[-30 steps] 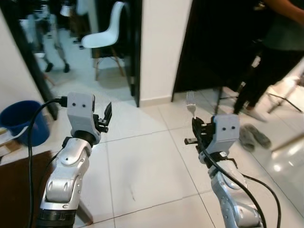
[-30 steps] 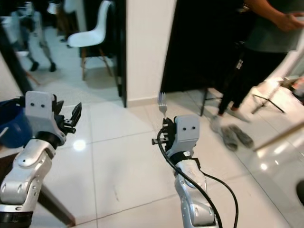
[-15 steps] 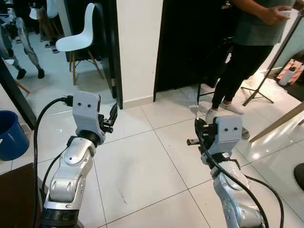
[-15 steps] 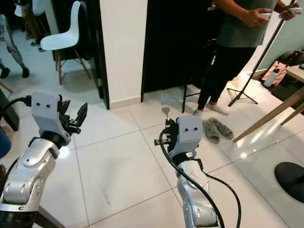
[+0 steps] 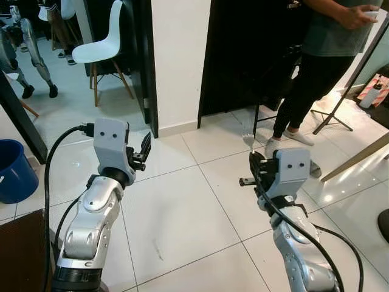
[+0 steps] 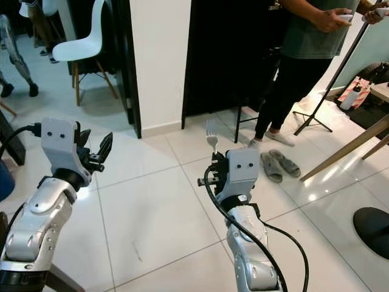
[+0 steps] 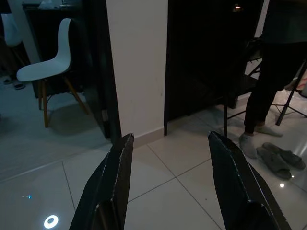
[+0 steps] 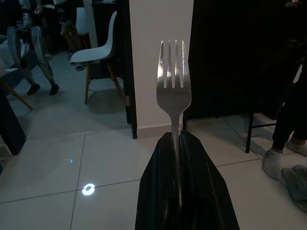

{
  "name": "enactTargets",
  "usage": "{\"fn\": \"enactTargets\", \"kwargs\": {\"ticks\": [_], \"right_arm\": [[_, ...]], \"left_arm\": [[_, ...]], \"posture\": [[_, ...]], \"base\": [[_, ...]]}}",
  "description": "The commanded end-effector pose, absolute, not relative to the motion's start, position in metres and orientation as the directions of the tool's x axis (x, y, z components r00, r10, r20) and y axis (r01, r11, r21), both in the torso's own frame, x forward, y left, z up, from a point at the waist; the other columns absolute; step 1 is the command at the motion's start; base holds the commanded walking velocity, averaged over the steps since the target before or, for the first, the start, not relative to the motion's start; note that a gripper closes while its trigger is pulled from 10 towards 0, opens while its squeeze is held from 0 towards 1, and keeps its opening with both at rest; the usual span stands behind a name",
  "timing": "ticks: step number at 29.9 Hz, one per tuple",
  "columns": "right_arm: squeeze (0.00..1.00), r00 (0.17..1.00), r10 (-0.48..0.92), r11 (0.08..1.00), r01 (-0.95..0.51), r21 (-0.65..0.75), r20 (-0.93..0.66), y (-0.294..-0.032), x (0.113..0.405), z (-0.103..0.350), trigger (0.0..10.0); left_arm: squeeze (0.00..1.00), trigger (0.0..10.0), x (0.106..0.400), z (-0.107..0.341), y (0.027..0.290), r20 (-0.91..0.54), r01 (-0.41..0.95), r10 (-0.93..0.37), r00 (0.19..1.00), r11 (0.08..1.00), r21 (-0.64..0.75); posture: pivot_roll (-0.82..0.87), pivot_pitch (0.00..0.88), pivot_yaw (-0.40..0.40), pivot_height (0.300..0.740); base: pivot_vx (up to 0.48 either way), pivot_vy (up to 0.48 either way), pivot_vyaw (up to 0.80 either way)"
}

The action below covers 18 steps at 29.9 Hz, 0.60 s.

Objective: Setting the table

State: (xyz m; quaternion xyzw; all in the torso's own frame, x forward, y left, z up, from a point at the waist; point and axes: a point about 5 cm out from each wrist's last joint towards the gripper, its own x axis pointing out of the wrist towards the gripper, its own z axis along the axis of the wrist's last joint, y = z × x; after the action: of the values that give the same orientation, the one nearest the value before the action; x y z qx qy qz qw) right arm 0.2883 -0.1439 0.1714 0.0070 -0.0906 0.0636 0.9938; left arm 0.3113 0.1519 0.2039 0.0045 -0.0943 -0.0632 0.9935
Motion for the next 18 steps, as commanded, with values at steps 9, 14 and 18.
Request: {"fn": "enactTargets", "kwargs": {"ticks": [9, 14, 18], "right_arm": [[0.0, 0.978, 0.115, 0.993, -0.117, 0.001, 0.174, -0.1452, 0.2875, 0.1693, 10.0], [0.0, 0.978, 0.122, 0.992, -0.123, -0.001, 0.167, -0.1448, 0.2876, 0.1682, 10.0], [0.0, 0.979, 0.123, 0.992, -0.126, 0.006, 0.165, -0.1448, 0.2874, 0.1679, 10.0]], "left_arm": [[0.0, 10.0, 0.3124, 0.2004, 0.1536, 0.177, 0.099, -0.104, 0.979, 0.994, 0.04], [0.0, 10.0, 0.3137, 0.1995, 0.1557, 0.177, 0.081, -0.085, 0.981, 0.996, 0.033], [0.0, 10.0, 0.3135, 0.1999, 0.1553, 0.178, 0.082, -0.086, 0.98, 0.996, 0.03]], "posture": [[-0.09, 0.0, 0.049, 0.74], [-0.09, 0.0, 0.049, 0.74], [-0.1, 0.0, 0.049, 0.74]], "base": [[0.072, 0.0, 0.0], [0.48, 0.0, -0.42], [0.48, 0.0, -0.8]]}}
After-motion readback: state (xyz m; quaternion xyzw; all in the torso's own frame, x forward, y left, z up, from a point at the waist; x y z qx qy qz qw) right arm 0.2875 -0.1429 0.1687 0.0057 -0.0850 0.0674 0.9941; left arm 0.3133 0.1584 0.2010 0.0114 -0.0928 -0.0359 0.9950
